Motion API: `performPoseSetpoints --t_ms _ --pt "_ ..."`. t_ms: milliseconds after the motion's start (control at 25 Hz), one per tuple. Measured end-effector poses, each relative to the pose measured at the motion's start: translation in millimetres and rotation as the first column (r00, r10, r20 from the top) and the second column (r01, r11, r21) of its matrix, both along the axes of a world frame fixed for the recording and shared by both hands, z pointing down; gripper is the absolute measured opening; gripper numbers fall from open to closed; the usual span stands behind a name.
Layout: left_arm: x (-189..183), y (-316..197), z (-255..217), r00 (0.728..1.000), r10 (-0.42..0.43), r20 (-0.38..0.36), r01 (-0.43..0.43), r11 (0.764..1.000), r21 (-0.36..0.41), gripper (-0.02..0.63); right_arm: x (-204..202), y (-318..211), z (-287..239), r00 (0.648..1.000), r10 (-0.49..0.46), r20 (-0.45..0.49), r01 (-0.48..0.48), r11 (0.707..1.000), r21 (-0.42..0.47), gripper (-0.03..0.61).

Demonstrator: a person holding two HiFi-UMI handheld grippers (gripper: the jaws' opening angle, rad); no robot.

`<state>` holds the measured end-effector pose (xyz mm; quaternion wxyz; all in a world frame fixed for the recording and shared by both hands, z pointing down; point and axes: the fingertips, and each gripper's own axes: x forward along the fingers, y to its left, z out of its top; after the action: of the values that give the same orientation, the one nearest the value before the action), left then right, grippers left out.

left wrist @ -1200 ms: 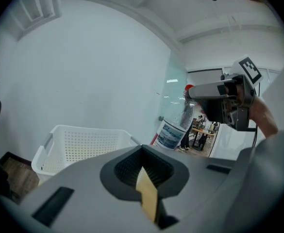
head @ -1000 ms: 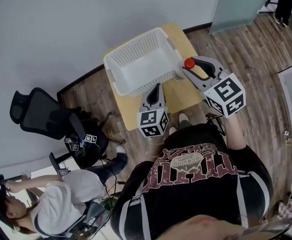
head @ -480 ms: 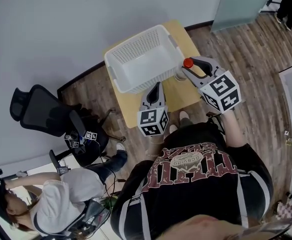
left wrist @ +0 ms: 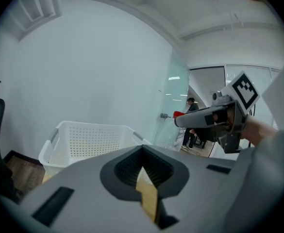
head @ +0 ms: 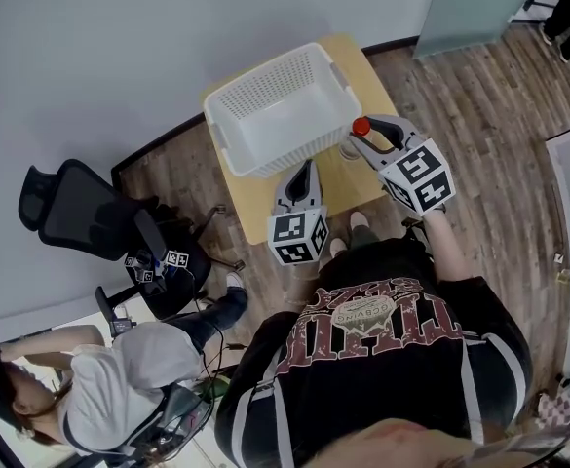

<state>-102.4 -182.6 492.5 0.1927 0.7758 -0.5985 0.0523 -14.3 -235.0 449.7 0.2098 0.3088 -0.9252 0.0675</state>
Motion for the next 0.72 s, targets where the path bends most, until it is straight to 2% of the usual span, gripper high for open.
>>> performPoseSetpoints --t_ms 720 --pt "-1.1 5.5 8.5 1.000 -0.010 0.008 0.010 1.000 -0.026 0.032 -8.8 -0.9 68.9 1.000 -0.015 -0.010 0.014 0.999 -0.036 0.157"
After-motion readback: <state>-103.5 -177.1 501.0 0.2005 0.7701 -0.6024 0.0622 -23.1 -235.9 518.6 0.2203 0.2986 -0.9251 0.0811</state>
